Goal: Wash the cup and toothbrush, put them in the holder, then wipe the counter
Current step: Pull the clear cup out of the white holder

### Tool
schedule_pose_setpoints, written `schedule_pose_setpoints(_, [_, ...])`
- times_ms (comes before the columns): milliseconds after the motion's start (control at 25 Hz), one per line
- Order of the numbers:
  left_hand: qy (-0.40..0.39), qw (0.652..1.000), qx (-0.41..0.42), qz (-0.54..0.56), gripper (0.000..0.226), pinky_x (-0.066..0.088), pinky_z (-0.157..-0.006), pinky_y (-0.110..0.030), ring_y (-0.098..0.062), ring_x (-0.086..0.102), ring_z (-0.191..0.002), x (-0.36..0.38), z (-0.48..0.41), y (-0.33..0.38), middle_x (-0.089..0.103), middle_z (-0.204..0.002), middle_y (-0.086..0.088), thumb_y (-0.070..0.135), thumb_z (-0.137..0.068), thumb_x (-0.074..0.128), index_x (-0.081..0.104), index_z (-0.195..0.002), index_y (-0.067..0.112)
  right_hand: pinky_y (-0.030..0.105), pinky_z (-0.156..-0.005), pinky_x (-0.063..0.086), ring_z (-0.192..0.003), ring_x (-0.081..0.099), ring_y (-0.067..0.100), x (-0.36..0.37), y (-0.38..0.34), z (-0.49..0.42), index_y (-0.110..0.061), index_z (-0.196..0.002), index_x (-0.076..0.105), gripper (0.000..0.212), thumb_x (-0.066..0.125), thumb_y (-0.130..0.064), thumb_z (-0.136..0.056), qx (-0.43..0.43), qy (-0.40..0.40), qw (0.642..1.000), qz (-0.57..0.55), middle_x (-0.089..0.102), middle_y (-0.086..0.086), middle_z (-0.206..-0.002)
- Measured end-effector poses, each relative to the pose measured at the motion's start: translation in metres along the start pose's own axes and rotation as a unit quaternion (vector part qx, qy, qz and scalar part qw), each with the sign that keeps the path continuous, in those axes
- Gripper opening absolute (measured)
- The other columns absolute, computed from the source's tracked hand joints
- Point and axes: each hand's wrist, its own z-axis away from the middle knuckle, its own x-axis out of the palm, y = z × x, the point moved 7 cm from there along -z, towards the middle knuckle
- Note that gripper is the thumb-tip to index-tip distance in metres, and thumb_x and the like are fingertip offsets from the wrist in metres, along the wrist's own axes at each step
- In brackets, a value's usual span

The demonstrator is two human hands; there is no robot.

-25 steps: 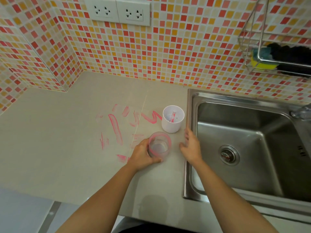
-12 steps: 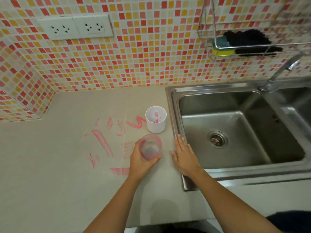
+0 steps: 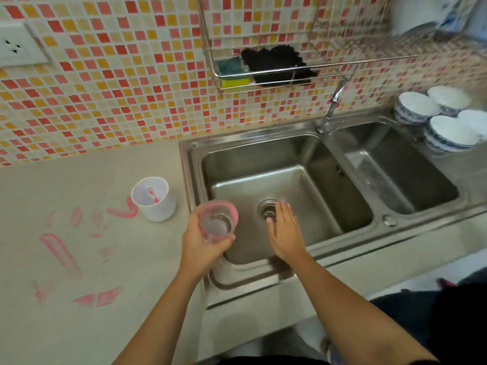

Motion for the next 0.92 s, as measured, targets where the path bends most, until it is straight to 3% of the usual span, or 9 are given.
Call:
schedule_pose_setpoints(160, [0.005, 1.000, -0.007, -0.010, 0.084, 0.049, -0.088, -0.024, -0.005, 0.057, -0.102, 0.065, -0.018, 0.017, 0.056, -0.113, 0.011, 0.012, -0.057, 0.088, 0.040, -0.123, 0.036, 0.037, -0.119, 0.004, -0.147, 0.001, 0.023, -0.053, 0.091, -0.026, -0.007, -0.149, 0.009, 0.059, 0.027, -0.036, -0.100, 0.043, 0.020, 0.997, 0.053, 0.003, 0.009, -0.159])
schedule_pose_setpoints(320, [0.007, 0.999, -0.022, -0.046, 0.081, 0.042, -0.080, -0.013, -0.010, 0.056, -0.102, 0.129, -0.046, 0.030, 0.057, -0.115, 0.005, 0.016, -0.057, 0.088, 0.043, -0.123, 0.028, 0.042, -0.119, 0.011, -0.146, 0.008, 0.028, -0.098, 0.189, -0.064, -0.003, -0.148, 0.014, 0.061, 0.027, -0.037, -0.099, 0.071, 0.030, 0.989, 0.124, 0.011, 0.015, -0.157])
schedule_pose_setpoints(560, [0.004, 0.983, -0.024, -0.183, 0.082, 0.044, -0.090, -0.031, -0.024, 0.053, -0.111, 0.163, -0.084, 0.027, 0.056, -0.121, -0.008, 0.018, -0.056, 0.087, 0.044, -0.126, 0.016, 0.044, -0.119, 0.014, -0.146, 0.007, 0.029, -0.105, 0.243, -0.076, -0.005, -0.149, 0.011, 0.066, 0.033, -0.039, -0.097, 0.056, -0.006, 0.985, 0.160, 0.009, 0.014, -0.158])
schedule_pose_setpoints(720, [-0.022, 0.936, 0.008, -0.352, 0.091, 0.035, -0.101, -0.040, -0.032, 0.043, -0.119, 0.173, -0.100, 0.018, 0.050, -0.129, -0.012, 0.029, -0.059, 0.084, 0.039, -0.136, 0.012, 0.045, -0.117, 0.014, -0.145, 0.011, 0.031, -0.106, 0.242, -0.075, -0.004, -0.148, 0.015, 0.071, 0.021, -0.045, -0.091, 0.052, 0.006, 0.988, 0.143, 0.013, 0.015, -0.157])
schedule_pose_setpoints(920, [-0.033, 0.853, 0.021, -0.520, 0.076, 0.042, -0.095, -0.047, -0.033, 0.034, -0.127, 0.184, -0.104, 0.020, 0.041, -0.139, -0.008, 0.025, -0.074, 0.071, 0.034, -0.140, 0.019, 0.046, -0.117, 0.014, -0.146, 0.010, 0.030, -0.104, 0.245, -0.075, -0.004, -0.148, 0.014, 0.078, 0.008, -0.050, -0.086, 0.052, 0.024, 0.990, 0.129, 0.012, 0.014, -0.157])
